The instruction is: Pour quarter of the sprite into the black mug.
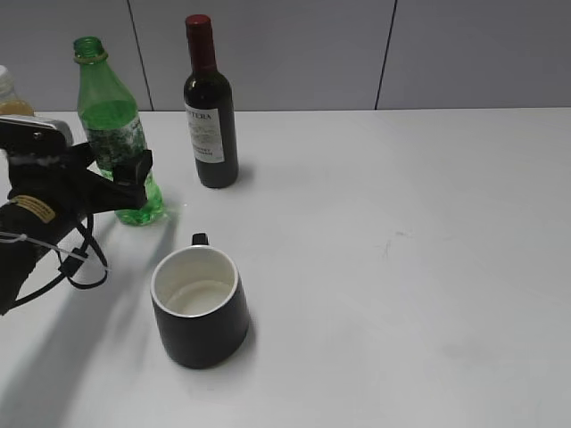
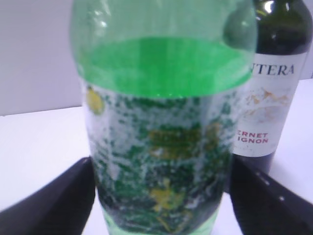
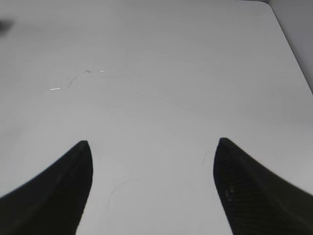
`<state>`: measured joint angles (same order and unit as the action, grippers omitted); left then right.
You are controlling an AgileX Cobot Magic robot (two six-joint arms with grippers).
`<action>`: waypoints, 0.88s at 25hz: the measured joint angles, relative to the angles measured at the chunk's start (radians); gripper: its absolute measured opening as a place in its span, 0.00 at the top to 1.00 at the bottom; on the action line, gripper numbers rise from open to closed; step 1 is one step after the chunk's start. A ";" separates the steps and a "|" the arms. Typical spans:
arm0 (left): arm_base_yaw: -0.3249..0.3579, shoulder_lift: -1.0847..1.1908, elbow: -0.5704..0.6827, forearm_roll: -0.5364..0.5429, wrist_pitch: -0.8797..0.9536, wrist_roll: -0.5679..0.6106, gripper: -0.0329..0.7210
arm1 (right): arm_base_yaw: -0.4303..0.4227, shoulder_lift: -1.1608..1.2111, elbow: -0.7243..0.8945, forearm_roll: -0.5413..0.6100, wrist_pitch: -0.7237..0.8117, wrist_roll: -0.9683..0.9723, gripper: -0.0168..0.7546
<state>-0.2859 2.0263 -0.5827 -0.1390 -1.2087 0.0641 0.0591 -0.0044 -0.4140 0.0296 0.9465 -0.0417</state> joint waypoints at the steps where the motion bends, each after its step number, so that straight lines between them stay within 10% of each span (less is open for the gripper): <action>1: 0.000 -0.018 0.009 0.000 0.000 0.000 0.08 | 0.000 0.000 0.000 0.000 0.000 0.000 0.22; 15: 0.000 -0.303 0.270 -0.006 0.000 0.021 0.12 | 0.000 0.000 0.000 0.000 0.000 0.000 0.22; 22: 0.001 -0.540 0.280 -0.059 0.348 0.059 0.14 | 0.000 0.000 0.000 0.000 0.000 0.000 0.22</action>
<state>-0.2847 1.4865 -0.3030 -0.1983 -0.8608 0.1227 0.0591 -0.0044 -0.4140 0.0296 0.9465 -0.0417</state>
